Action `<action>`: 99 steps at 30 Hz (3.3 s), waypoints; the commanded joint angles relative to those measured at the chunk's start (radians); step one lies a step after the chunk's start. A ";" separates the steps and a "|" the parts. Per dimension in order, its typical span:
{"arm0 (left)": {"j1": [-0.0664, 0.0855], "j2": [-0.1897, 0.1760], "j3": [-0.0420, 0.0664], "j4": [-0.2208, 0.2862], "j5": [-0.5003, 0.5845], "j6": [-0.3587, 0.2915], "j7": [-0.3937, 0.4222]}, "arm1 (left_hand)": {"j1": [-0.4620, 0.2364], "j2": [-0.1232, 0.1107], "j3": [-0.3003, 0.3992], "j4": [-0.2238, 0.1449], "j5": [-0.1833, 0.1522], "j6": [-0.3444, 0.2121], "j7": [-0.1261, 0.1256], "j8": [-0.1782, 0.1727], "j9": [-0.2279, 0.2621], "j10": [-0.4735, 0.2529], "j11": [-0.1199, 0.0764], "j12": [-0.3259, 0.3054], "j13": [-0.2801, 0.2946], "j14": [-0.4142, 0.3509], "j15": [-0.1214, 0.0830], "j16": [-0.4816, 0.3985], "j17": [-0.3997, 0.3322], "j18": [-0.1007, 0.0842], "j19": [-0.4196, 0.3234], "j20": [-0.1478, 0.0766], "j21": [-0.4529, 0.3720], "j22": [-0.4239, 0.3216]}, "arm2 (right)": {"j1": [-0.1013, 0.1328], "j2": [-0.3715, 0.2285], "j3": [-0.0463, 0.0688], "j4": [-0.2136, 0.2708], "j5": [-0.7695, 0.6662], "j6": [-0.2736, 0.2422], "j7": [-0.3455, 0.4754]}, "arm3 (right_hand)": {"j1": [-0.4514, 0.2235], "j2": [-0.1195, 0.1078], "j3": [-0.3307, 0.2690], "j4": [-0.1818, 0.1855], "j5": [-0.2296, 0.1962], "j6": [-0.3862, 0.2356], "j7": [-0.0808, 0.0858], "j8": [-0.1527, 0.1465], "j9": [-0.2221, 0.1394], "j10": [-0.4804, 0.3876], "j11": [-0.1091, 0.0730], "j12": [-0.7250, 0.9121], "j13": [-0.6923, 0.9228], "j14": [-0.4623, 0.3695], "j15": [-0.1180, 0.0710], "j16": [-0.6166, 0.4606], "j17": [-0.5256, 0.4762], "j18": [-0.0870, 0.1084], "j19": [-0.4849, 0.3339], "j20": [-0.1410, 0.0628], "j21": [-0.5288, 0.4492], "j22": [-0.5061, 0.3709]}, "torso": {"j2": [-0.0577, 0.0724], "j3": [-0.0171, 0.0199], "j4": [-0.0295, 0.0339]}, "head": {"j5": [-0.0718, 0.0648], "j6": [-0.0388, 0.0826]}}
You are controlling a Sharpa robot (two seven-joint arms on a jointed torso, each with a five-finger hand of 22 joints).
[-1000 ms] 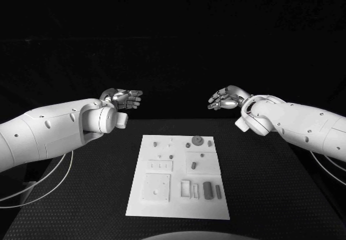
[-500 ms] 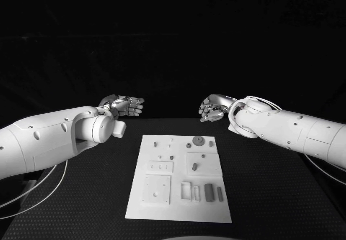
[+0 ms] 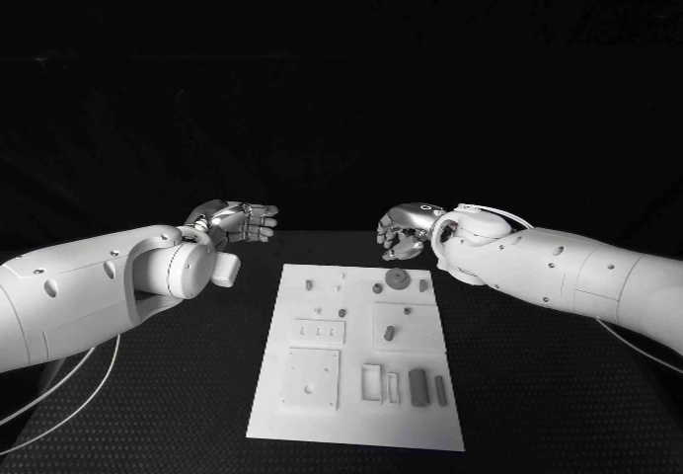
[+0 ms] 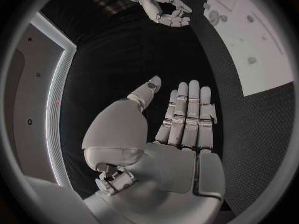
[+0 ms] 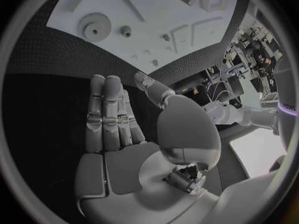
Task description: Assemble the parts on the task board
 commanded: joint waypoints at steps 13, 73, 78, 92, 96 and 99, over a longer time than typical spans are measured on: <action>0.001 0.002 0.001 0.003 -0.003 0.027 0.017 | -0.017 0.001 0.000 -0.006 0.000 -0.007 0.002 -0.007 0.001 -0.007 0.001 -0.010 -0.002 0.003 0.004 -0.007 0.003 0.022 0.000 0.005 0.007 0.023 | -0.028 0.008 0.000 0.001 -0.140 0.026 -0.005 | 0.006 -0.004 -0.011 -0.001 0.001 0.003 -0.005 -0.014 -0.002 -0.002 0.004 -0.009 -0.004 0.009 0.000 0.059 0.030 0.021 0.007 -0.016 0.074 0.026 | 0.042 -0.0189 0.0355 | -0.022 0.001; 0.001 -0.002 0.005 -0.003 -0.003 0.040 0.016 | -0.026 -0.001 0.002 -0.012 -0.003 -0.008 -0.002 -0.013 0.003 -0.013 0.000 -0.023 -0.002 0.002 0.004 -0.013 0.008 0.023 -0.003 0.006 0.010 0.022 | -0.054 -0.015 0.000 0.010 -0.211 0.018 -0.014 | -0.007 -0.043 -0.006 0.011 -0.015 -0.010 -0.014 -0.025 -0.002 -0.048 0.011 -0.008 -0.008 0.013 0.008 0.137 0.042 0.021 -0.001 -0.032 0.175 0.025 | 0.077 -0.0441 0.0661 | -0.071 0.037; 0.001 -0.001 0.005 -0.004 -0.003 0.042 0.015 | -0.026 0.000 0.002 -0.013 -0.003 -0.008 -0.002 -0.014 0.003 -0.013 0.000 -0.023 -0.002 0.002 0.004 -0.014 0.008 0.023 -0.003 0.006 0.010 0.022 | -0.065 -0.014 0.000 0.008 -0.215 0.022 -0.014 | -0.007 -0.042 -0.006 0.011 -0.015 -0.009 -0.014 -0.024 -0.002 -0.047 0.011 -0.007 -0.007 0.013 0.008 0.140 0.043 0.021 -0.002 -0.032 0.178 0.025 | 0.077 -0.0442 0.0669 | -0.071 0.034; 0.001 0.000 0.005 -0.012 -0.003 0.044 0.014 | -0.027 0.000 0.003 -0.014 -0.004 -0.008 -0.002 -0.014 0.004 -0.013 -0.001 -0.024 -0.002 0.002 0.005 -0.015 0.009 0.024 -0.003 0.006 0.011 0.022 | -0.081 -0.024 0.000 0.012 -0.220 0.032 -0.014 | -0.005 -0.039 -0.007 0.009 -0.014 -0.005 -0.015 -0.022 0.000 -0.040 0.010 -0.005 -0.006 0.012 0.006 0.149 0.043 0.021 -0.004 -0.034 0.190 0.025 | 0.081 -0.0458 0.0632 | -0.066 0.032; 0.001 0.002 0.005 -0.014 -0.003 0.046 0.014 | -0.027 0.000 0.003 -0.014 -0.004 -0.008 -0.002 -0.014 0.004 -0.013 -0.001 -0.025 -0.001 0.002 0.005 -0.015 0.009 0.024 -0.003 0.006 0.011 0.022 | -0.082 -0.023 0.000 0.006 -0.226 0.031 -0.016 | -0.001 -0.036 -0.004 0.007 -0.015 -0.002 -0.016 -0.020 0.001 -0.035 0.009 -0.004 -0.005 0.011 0.005 0.153 0.042 0.021 -0.006 -0.034 0.196 0.024 | 0.081 -0.0452 0.0644 | -0.068 0.031; 0.001 0.000 0.005 -0.012 -0.003 0.046 0.014 | -0.027 0.000 0.003 -0.014 -0.004 -0.008 -0.002 -0.014 0.004 -0.013 -0.001 -0.025 -0.001 0.002 0.005 -0.015 0.009 0.024 -0.003 0.006 0.011 0.022 | -0.082 -0.022 0.000 -0.001 -0.229 0.032 -0.017 | 0.003 -0.034 -0.001 0.005 -0.016 -0.001 -0.016 -0.020 0.001 -0.033 0.008 -0.004 -0.005 0.010 0.005 0.155 0.042 0.021 -0.007 -0.035 0.199 0.024 | 0.081 -0.0454 0.0658 | -0.069 0.031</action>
